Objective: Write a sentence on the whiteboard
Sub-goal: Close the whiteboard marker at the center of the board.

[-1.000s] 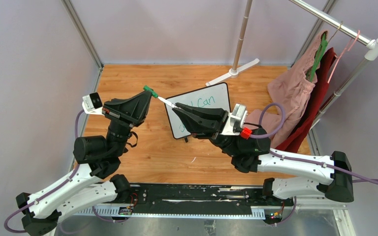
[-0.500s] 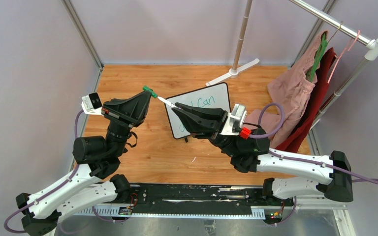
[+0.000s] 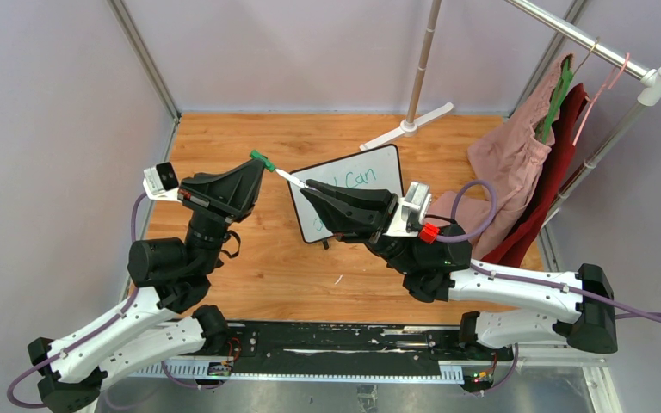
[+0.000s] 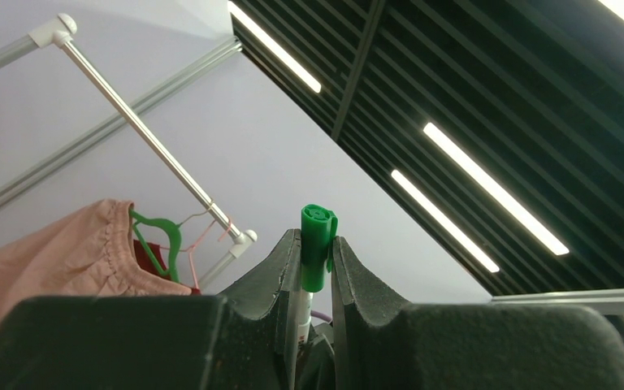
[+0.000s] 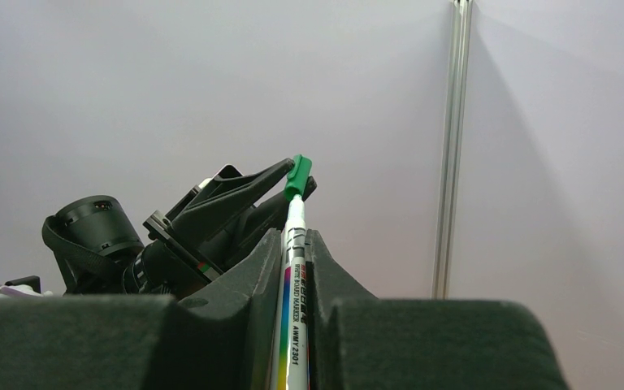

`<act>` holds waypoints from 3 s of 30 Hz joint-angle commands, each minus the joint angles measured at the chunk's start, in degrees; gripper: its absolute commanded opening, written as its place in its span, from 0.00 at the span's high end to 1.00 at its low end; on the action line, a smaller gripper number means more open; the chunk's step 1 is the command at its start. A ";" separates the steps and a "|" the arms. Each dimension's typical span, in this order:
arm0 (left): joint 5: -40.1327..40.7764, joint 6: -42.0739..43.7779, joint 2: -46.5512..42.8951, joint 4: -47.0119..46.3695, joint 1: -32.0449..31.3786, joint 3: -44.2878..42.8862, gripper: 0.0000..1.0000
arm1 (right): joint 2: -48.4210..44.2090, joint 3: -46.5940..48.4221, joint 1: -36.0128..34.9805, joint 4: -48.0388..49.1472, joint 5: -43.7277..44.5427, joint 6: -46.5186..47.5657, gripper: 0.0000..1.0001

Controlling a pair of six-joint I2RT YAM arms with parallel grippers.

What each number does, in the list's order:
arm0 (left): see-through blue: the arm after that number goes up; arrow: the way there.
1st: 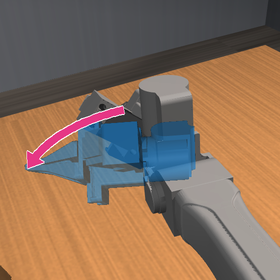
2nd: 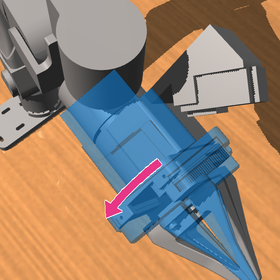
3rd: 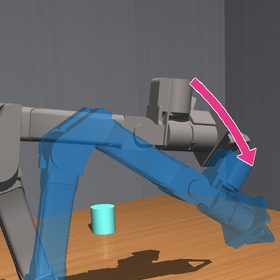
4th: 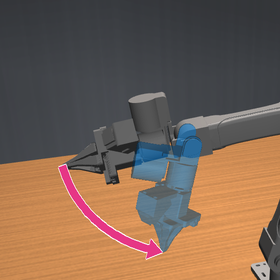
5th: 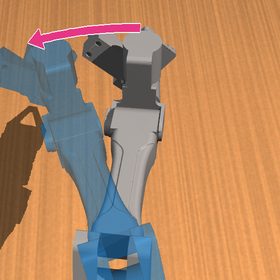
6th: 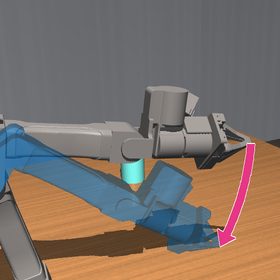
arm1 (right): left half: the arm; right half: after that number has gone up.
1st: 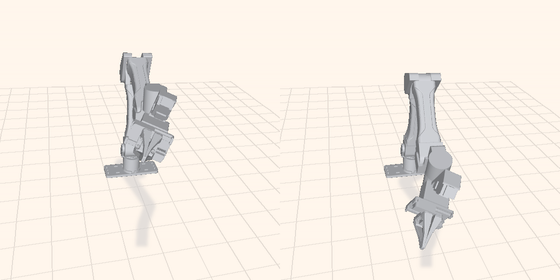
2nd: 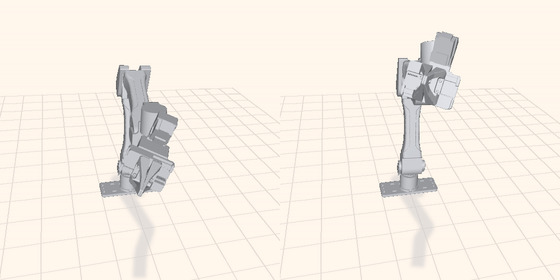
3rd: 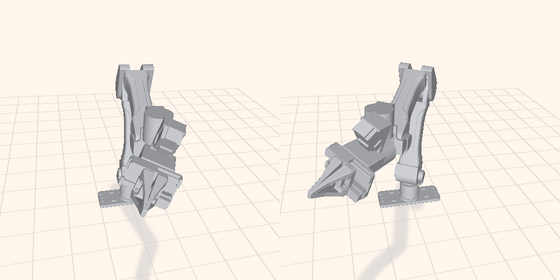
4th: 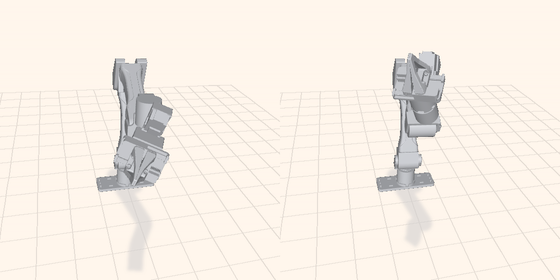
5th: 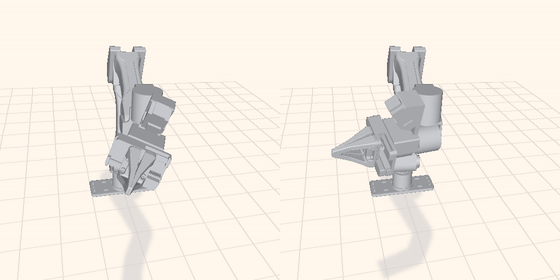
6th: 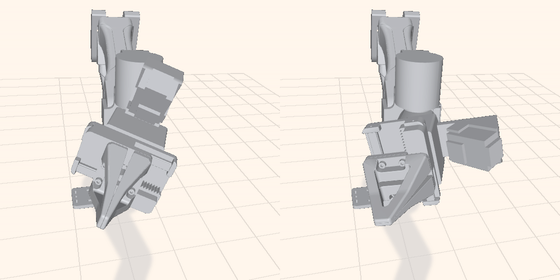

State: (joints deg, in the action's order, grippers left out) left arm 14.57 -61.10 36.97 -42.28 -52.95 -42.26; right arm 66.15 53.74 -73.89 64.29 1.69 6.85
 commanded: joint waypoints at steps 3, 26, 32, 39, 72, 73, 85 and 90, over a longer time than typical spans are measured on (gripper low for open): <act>0.63 0.33 -0.23 -0.17 0.28 1.04 1.00 | -0.34 1.03 -0.78 2.68 0.68 0.27 1.00; -3.64 0.17 1.53 1.50 0.23 -0.26 1.00 | 1.47 2.23 -0.82 0.92 2.48 2.88 1.00; -3.82 2.27 1.55 2.33 0.31 -0.06 1.00 | 1.89 2.25 -1.09 1.12 4.56 6.43 1.00; -3.53 2.94 2.64 3.08 0.22 -0.06 1.00 | 3.99 1.62 -2.78 5.47 8.67 12.93 1.00; -9.63 -1.32 7.93 3.02 -0.58 -0.65 1.00 | 6.35 0.82 -3.10 13.23 6.83 14.25 1.00; -8.90 -1.00 7.41 3.37 -0.58 -0.74 0.99 | 6.09 0.54 -3.10 13.23 6.83 14.18 1.00; -6.61 2.04 5.95 4.93 -0.58 -2.08 0.75 | 4.90 -0.42 -3.10 13.66 6.48 13.58 1.00; -6.32 2.65 5.70 4.93 -0.58 -2.22 0.72 | 4.55 -0.91 -3.10 13.75 6.75 13.72 1.00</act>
State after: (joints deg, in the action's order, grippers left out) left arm 10.57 -60.40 42.59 -40.80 -52.75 -44.03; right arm 72.07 53.28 -76.27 76.38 9.06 20.80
